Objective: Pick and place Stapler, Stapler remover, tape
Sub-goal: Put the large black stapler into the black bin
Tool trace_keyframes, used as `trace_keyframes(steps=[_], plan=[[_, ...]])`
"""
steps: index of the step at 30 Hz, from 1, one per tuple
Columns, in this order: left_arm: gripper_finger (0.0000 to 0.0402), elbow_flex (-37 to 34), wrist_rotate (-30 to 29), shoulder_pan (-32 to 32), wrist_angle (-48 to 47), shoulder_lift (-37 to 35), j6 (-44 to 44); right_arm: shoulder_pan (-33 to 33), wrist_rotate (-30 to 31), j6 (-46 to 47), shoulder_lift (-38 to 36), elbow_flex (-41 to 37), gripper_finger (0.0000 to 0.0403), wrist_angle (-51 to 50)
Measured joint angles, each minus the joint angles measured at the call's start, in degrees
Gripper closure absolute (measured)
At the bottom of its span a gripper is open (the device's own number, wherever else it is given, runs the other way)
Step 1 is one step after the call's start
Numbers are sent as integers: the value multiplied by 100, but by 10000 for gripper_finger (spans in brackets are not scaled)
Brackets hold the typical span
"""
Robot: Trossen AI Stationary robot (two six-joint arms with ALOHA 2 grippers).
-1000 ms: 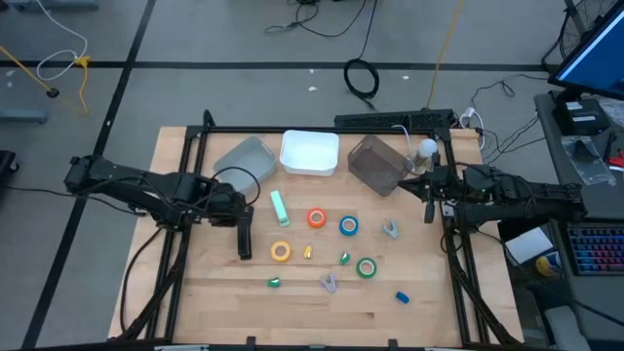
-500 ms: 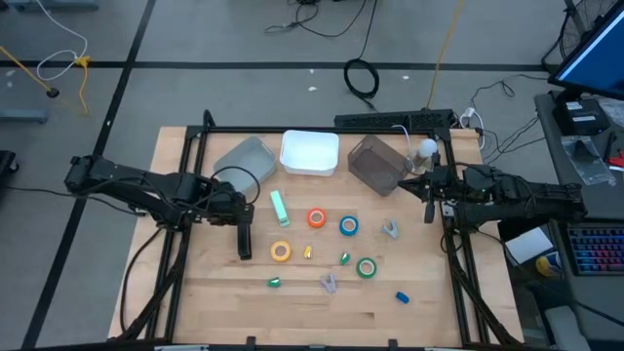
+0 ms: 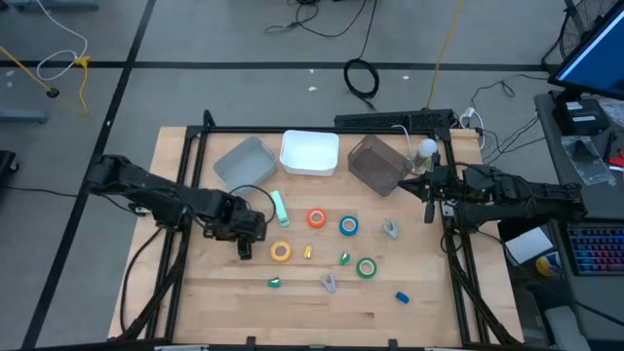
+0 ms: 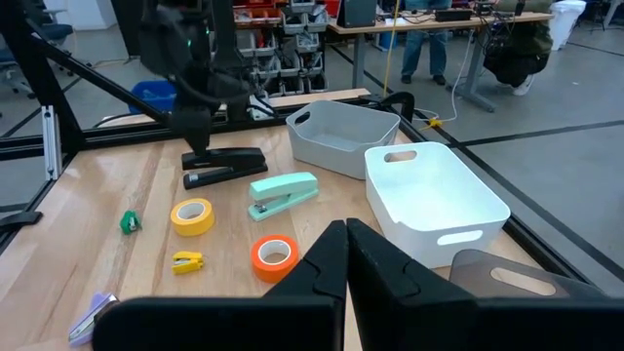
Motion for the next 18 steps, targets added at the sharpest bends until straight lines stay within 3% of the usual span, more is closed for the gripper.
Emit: trace_keyframes(steps=[18], plan=[[130, 0, 84, -290, 314, 1168, -93, 0, -2, 0, 0, 0, 403, 0]])
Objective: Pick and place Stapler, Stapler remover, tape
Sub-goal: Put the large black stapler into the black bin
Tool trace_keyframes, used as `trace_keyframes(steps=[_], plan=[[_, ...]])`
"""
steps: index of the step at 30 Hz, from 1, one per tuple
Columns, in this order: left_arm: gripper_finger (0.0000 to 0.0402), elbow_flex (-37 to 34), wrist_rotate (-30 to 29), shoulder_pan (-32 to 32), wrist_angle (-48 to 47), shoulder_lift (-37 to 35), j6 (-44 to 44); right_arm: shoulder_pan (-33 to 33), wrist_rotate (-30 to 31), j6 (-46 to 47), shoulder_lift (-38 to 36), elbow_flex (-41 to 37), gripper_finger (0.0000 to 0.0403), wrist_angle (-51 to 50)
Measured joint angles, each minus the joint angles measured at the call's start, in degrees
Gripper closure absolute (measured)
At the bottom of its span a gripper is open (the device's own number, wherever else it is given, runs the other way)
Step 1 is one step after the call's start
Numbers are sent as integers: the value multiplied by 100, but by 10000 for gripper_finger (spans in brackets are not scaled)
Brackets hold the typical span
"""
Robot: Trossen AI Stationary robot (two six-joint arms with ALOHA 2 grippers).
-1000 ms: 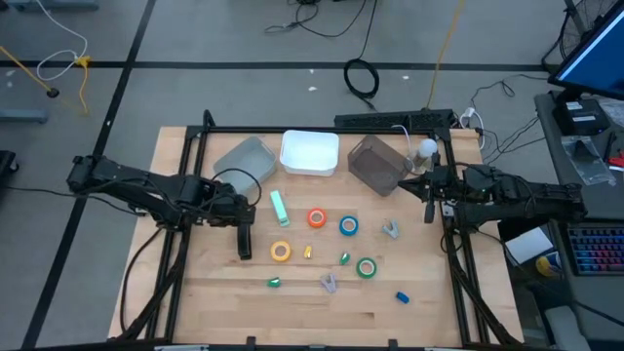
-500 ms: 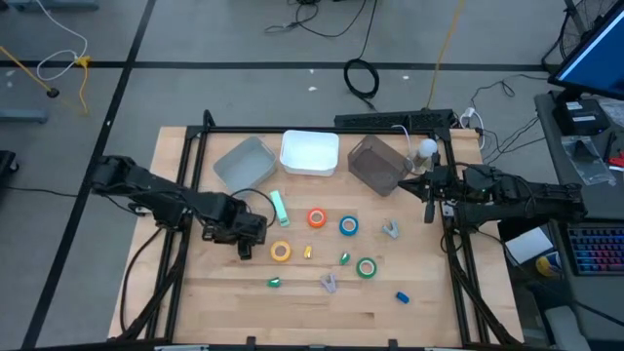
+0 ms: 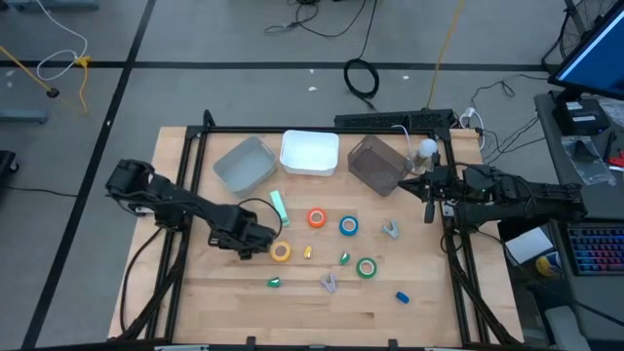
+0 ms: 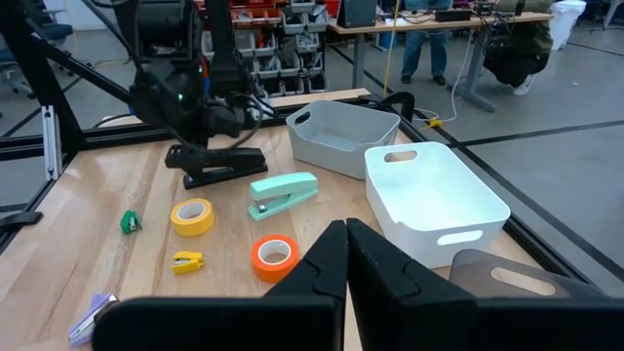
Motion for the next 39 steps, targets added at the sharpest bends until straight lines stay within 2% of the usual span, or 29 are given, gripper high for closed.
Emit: trace_keyframes(steps=[5, 11, 23, 31, 34, 39], plan=[[172, 0, 85, 0, -30, 56, 120, -2, 0, 2, -2, 0, 403, 0], [273, 0, -4, 0, -52, 56, 182, 0, -2, 2, -1, 0, 403, 2], [274, 0, 56, 0, -20, -89, 1414, 1, -7, -7, 0, 0, 403, 523], [274, 19, 48, -4, -195, -808, 2183, 1, 123, 5, 11, 0, 403, 1043], [274, 219, -35, -4, -515, -1174, 2450, 1, 116, 7, 51, 0, 403, 1252], [274, 905, -557, -2, -922, -1513, 3138, 0, 16, 69, 371, 2, 403, 1567]])
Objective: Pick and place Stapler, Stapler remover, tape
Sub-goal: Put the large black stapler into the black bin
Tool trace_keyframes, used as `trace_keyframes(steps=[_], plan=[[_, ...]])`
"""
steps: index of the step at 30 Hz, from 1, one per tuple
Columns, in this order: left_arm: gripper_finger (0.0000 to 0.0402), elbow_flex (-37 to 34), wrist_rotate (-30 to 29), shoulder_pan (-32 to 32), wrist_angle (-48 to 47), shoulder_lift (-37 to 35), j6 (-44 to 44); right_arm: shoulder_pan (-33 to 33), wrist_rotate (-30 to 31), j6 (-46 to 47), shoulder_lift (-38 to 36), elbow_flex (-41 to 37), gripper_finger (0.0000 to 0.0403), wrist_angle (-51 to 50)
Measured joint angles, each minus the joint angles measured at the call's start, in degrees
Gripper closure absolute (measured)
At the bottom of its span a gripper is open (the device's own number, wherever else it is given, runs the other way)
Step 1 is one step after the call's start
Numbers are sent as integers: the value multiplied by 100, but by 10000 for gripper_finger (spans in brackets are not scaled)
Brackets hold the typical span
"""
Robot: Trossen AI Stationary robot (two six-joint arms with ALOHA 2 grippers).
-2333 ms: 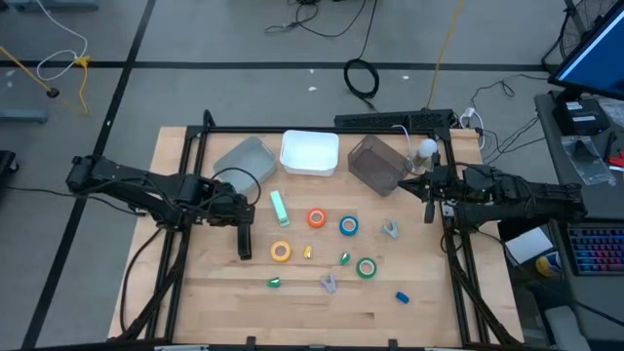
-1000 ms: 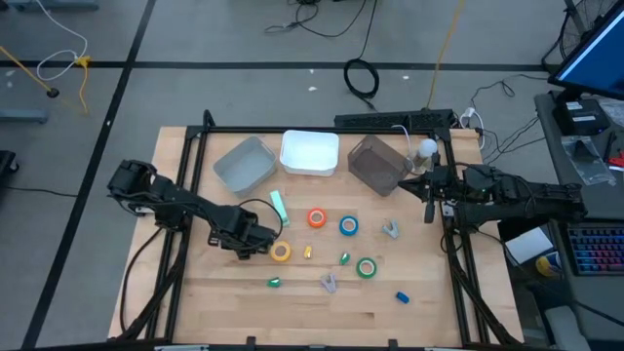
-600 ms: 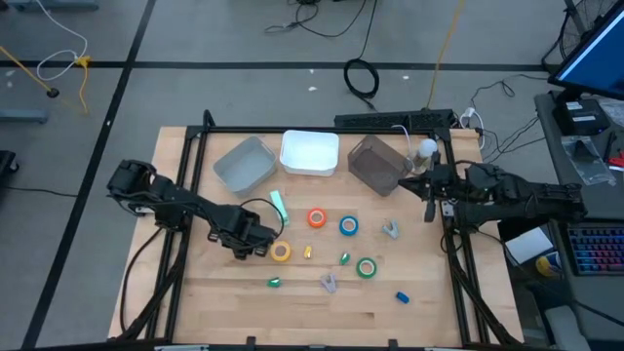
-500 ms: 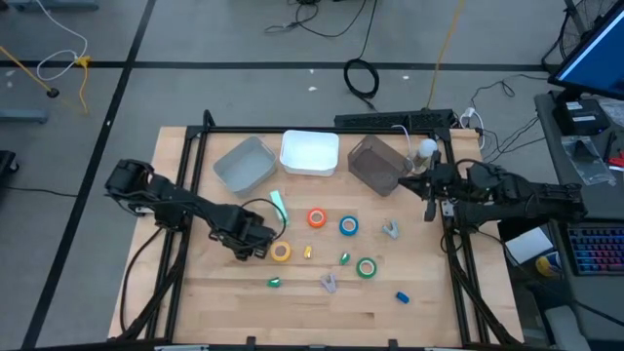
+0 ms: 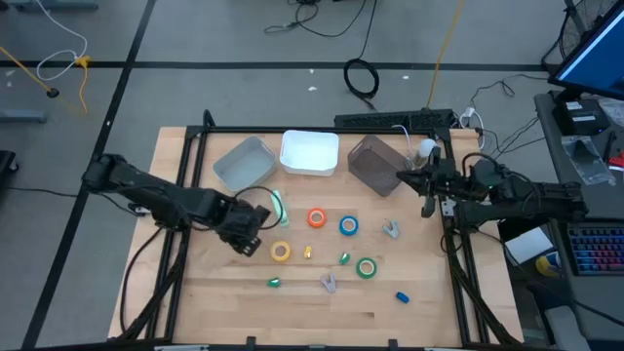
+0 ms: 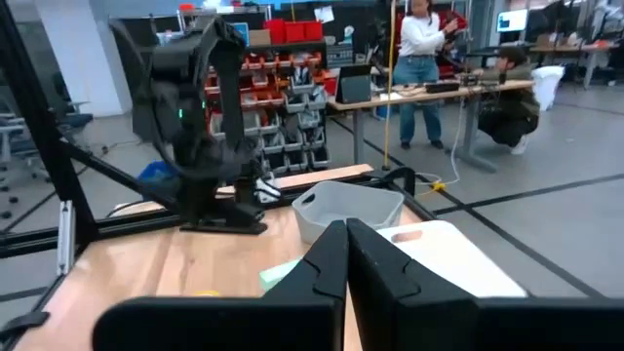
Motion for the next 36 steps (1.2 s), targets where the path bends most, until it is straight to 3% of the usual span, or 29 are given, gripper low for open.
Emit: trace_keyframes(steps=[9, 16, 22, 28, 36], plan=[[274, 1577, -892, 128, -800, 459, 1456, 1, -802, -76, 1422, 0, 403, 985], [274, 2585, -1154, 270, -1131, 1268, 2847, 1, -818, -509, 2342, 50, 403, 1353], [274, 3301, -1165, 426, -1305, 1919, 3795, 1, -823, -937, 2875, 545, 398, 1366], [274, 3849, -1518, 540, -1382, 2321, 4531, 1, -1266, -1272, 3249, 953, 362, 1355], [274, 4194, -1975, 807, -1324, 2516, 5262, 1, -1216, -1569, 3641, 1458, 295, 1009]])
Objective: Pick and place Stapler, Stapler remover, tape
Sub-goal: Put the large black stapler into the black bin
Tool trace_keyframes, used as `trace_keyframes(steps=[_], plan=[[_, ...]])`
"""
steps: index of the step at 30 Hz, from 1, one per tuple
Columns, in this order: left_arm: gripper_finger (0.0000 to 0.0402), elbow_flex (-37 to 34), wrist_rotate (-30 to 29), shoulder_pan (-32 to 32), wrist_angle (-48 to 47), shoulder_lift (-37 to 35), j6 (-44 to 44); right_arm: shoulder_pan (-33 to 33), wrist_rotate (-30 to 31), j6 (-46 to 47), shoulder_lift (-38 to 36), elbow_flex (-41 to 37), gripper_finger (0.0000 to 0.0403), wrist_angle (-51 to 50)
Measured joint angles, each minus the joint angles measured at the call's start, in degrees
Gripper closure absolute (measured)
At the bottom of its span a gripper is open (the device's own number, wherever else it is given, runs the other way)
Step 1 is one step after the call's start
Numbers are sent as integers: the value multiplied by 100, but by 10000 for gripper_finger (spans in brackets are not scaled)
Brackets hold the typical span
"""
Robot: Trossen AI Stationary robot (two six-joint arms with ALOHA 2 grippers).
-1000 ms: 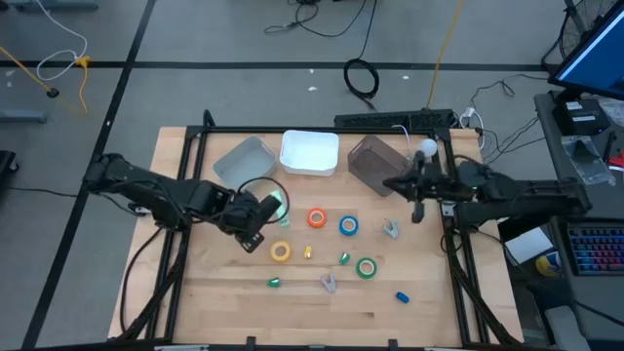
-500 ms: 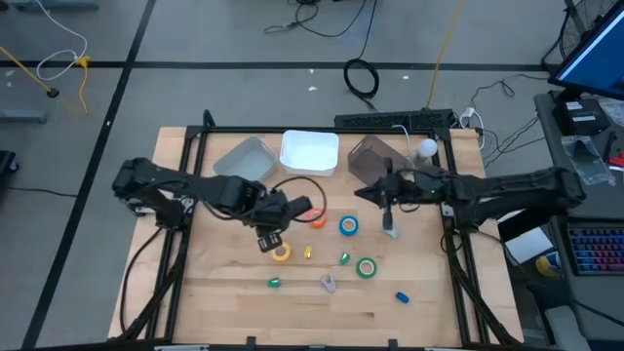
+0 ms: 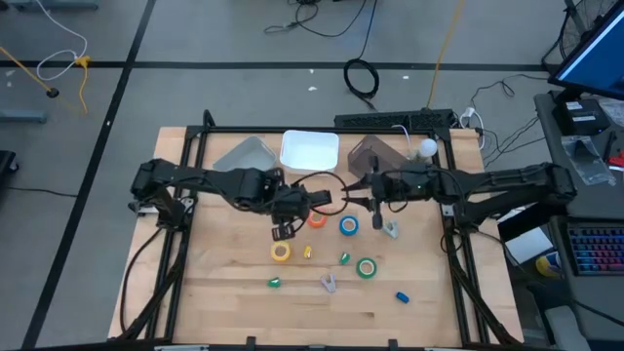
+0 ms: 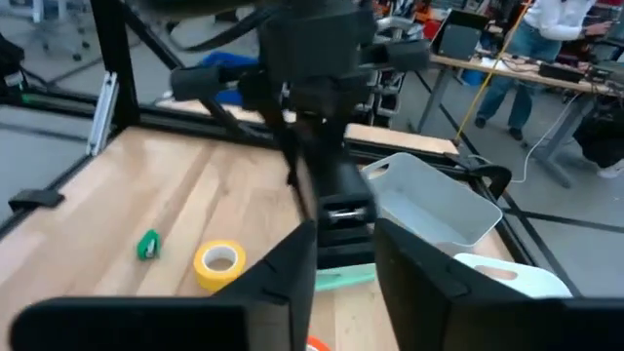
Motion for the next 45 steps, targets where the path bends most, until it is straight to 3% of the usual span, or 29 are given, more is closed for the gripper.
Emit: trace_keyframes(steps=[7, 26, 45], plan=[[274, 1, -100, 258, 89, -7, 25, 0, 312, -329, 368, 890, 255, -1319], [274, 1, -93, 277, 791, -7, 105, -72, 421, -1178, 1299, 1944, 174, -1646], [274, 1, -207, 243, 814, 294, 526, -254, 402, -1071, 1590, 2338, 163, -2332]])
